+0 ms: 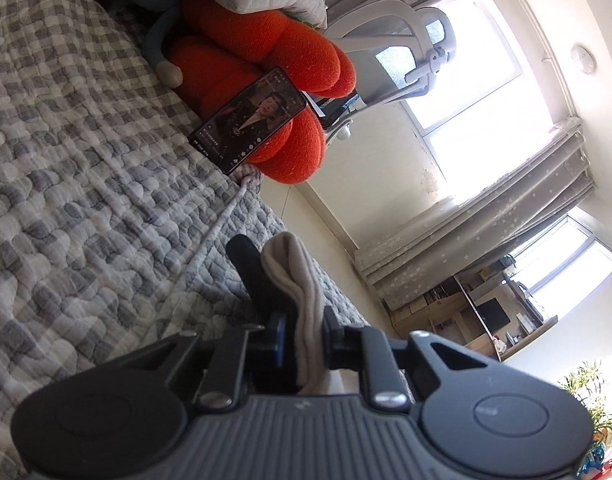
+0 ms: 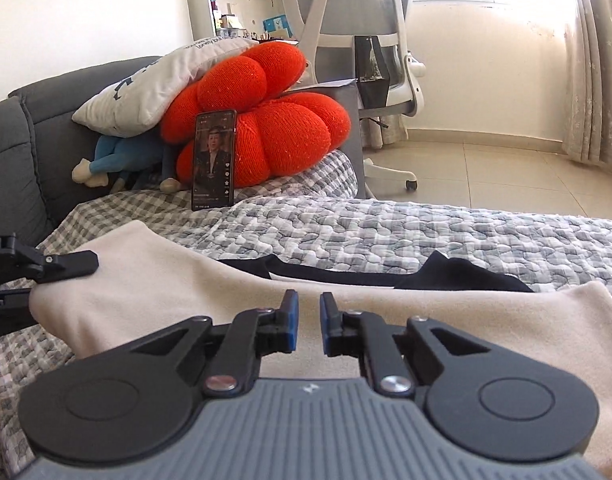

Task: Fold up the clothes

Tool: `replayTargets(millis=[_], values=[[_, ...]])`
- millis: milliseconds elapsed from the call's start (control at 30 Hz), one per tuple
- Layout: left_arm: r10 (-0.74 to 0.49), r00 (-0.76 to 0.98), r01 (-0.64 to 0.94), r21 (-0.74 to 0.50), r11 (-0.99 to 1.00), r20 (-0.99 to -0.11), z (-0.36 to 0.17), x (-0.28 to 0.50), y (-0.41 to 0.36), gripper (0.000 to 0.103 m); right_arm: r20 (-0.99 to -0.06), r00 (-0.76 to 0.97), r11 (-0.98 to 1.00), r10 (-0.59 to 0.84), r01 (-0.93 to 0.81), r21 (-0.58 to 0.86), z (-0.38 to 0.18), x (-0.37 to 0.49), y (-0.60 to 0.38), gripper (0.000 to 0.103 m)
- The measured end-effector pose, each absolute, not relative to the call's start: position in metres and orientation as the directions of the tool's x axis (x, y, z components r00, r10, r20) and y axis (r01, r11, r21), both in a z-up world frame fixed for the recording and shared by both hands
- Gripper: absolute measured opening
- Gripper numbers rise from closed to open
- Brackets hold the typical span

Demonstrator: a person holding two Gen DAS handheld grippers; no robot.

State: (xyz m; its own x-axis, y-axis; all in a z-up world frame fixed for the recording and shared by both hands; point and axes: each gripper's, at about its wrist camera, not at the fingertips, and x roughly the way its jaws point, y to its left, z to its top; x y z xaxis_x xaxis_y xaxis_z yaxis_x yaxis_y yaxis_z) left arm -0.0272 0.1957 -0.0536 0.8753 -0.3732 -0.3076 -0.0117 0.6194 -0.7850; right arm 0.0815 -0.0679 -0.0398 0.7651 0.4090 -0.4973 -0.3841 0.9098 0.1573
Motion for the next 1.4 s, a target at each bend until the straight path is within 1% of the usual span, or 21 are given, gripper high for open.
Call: replayTargets(millis=[33,100,300,333,400,533,600,733,900,1167,1267,1367,1400], values=[[-0.372,0.876,-0.011,-0.784,0.621,-0.307,-0.053,-0.027,0.195,0.016,-0.517,0.759,0.915,0.396,-0.373,0.154,-0.044,0.087,-0.067,0.009],[-0.377,0.876,-0.006,-0.788,0.616,-0.302,-0.051,-0.026,0.193,0.016,-0.549,0.741,0.919,0.386,-0.361,0.160,-0.053,0.096,-0.067,0.003],[-0.407,0.875,0.055,-0.781,0.622,-0.263,-0.026,-0.025,0.176,0.016,-0.537,0.744,0.917,0.398,-0.344,0.203,-0.053,0.096,-0.073,0.003],[-0.413,0.873,0.067,-0.775,0.629,-0.260,-0.020,-0.024,0.171,0.016,-0.532,0.743,0.913,0.407,-0.345,0.217,-0.053,0.095,-0.075,0.005],[-0.424,0.868,0.089,-0.760,0.643,-0.258,-0.010,-0.021,0.161,0.016,-0.521,0.733,0.899,0.437,-0.347,0.267,-0.051,0.094,-0.082,0.013],[-0.460,0.851,0.135,-0.740,0.659,-0.254,0.006,-0.012,0.139,0.016,-0.504,0.708,0.862,0.494,-0.322,0.393,-0.045,0.093,-0.100,0.024],[-0.481,0.840,0.159,-0.734,0.660,-0.250,0.011,-0.008,0.127,0.016,-0.485,0.704,0.838,0.518,-0.304,0.454,-0.042,0.090,-0.111,0.044],[-0.528,0.808,0.204,-0.716,0.668,-0.262,0.018,0.003,0.099,0.016,-0.431,0.711,0.776,0.556,-0.259,0.574,-0.033,0.084,-0.140,0.046],[-0.586,0.751,0.250,-0.690,0.680,-0.305,0.016,0.020,0.063,0.016,-0.358,0.735,0.677,0.575,-0.182,0.713,-0.030,0.081,-0.180,0.049],[-0.627,0.671,0.274,-0.652,0.707,-0.397,-0.008,0.043,0.018,0.019,-0.288,0.744,0.506,0.603,-0.077,0.859,-0.047,0.078,-0.218,0.050],[-0.634,0.654,0.270,-0.656,0.705,-0.412,-0.019,0.046,0.013,0.022,-0.280,0.740,0.485,0.611,-0.070,0.872,-0.046,0.078,-0.223,0.051],[-0.667,0.627,0.274,-0.687,0.673,-0.403,-0.028,0.049,0.014,0.026,-0.260,0.740,0.452,0.620,-0.066,0.889,-0.047,0.078,-0.227,0.053],[-0.679,0.617,0.275,-0.700,0.659,-0.397,-0.030,0.049,0.015,0.031,-0.249,0.739,0.436,0.626,-0.066,0.898,-0.048,0.078,-0.229,0.055]])
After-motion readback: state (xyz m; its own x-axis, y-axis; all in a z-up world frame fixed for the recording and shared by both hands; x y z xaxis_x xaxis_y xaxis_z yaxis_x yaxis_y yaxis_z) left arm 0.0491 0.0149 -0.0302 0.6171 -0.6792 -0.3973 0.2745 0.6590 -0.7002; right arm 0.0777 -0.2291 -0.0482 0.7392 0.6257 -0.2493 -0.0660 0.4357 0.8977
